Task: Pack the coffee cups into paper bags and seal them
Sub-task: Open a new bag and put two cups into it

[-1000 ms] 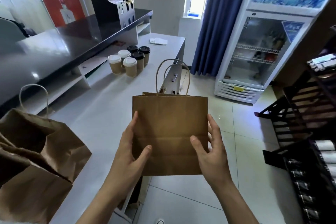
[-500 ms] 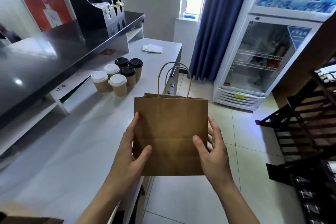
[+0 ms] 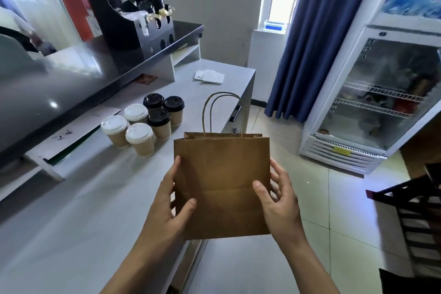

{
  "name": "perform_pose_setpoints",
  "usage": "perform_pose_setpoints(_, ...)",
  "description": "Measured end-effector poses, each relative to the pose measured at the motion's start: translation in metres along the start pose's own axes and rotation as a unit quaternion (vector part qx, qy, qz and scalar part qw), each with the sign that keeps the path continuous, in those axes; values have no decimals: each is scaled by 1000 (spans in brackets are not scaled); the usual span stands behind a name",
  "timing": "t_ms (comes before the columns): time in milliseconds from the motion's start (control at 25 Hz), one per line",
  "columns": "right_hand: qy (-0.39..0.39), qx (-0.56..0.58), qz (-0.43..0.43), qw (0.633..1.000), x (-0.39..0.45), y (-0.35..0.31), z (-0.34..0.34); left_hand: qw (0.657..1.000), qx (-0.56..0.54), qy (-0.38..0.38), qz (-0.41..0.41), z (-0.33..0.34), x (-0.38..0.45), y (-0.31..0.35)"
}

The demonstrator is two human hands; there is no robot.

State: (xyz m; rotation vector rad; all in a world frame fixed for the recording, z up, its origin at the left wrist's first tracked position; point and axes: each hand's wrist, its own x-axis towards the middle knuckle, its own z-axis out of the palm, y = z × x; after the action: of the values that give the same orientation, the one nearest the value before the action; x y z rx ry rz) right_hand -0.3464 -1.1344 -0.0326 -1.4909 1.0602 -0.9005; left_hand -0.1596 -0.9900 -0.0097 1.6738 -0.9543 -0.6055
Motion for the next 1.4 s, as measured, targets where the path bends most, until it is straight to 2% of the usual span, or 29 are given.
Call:
perform_pose_setpoints(200, -47, -5, 4, 999, 89, 9, -17, 999, 1, 38, -29, 40, 59, 8)
perform_pose_setpoints(680, -97, -9, -14, 995, 236, 13, -15, 994, -24, 98, -44, 79, 179, -2)
perform_pose_setpoints(1000, -141, -34, -23, 989, 344, 6, 23, 987, -44, 128, -84, 75, 266, -22)
perform_pose_setpoints(1400, -214, -9, -11, 977, 407, -13, 80, 967, -5, 216, -138, 58, 304, -25)
